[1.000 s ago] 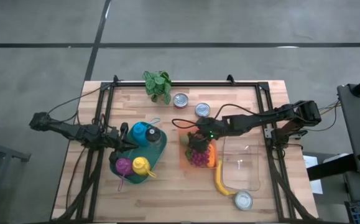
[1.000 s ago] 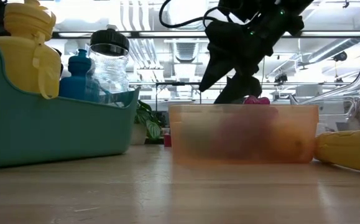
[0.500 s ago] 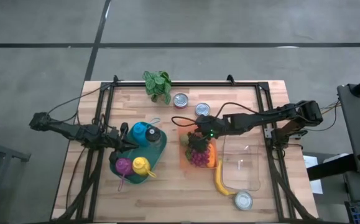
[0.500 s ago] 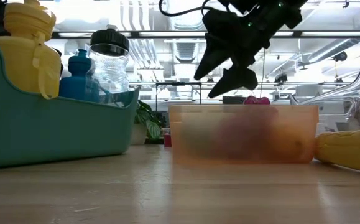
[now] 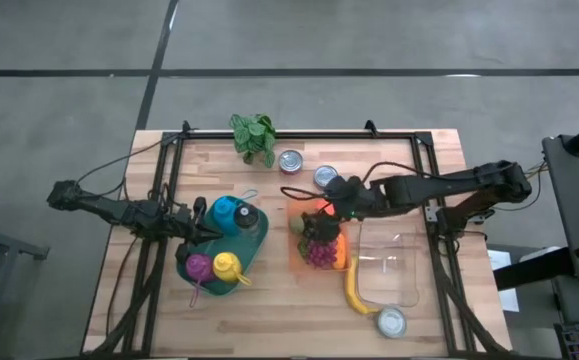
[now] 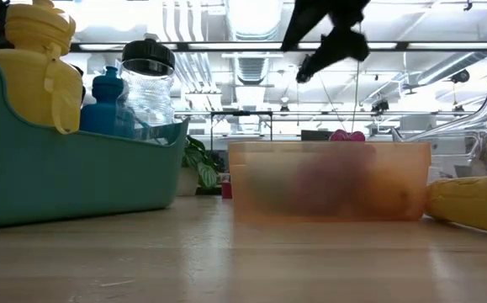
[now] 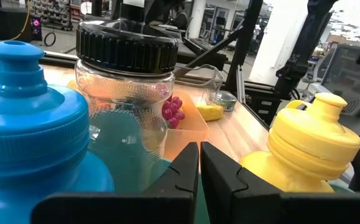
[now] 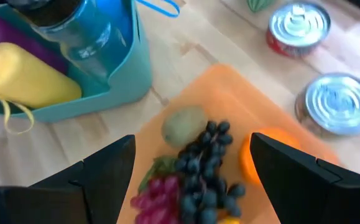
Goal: Pick & Place Food Item
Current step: Adjust the transparent bin, then put the yellow banana into the orange bin
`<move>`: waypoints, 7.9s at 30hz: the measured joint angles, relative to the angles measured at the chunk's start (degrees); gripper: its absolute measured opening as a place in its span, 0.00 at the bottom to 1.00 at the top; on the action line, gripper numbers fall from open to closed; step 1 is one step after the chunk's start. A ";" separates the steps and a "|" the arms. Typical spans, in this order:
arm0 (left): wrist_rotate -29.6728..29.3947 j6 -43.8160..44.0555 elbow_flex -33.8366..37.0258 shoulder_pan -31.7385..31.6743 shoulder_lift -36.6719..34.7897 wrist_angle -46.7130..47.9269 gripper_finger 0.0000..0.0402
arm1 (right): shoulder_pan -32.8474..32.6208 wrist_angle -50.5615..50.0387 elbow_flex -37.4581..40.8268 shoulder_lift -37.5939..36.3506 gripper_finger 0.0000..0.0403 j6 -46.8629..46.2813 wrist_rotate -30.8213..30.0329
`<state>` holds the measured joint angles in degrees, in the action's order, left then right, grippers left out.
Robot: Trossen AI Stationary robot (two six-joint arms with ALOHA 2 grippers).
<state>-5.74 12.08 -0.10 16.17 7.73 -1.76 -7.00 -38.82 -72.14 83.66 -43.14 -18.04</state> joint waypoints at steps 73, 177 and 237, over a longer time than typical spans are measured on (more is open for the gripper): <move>-0.01 0.01 -0.01 0.00 -0.02 -0.02 0.05 | -36.64 -47.37 -19.41 31.91 0.78 -90.91 5.03; 0.00 0.02 0.00 0.00 0.00 0.00 0.05 | -34.47 -23.22 -15.54 40.48 0.78 -72.83 1.24; 0.00 0.01 -0.02 0.01 0.02 -0.01 0.05 | -36.47 -22.78 -15.45 34.97 0.26 -72.73 0.18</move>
<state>-5.74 12.09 -0.12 16.17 7.75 -1.77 -43.48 -61.60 -87.59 118.63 -115.87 -17.85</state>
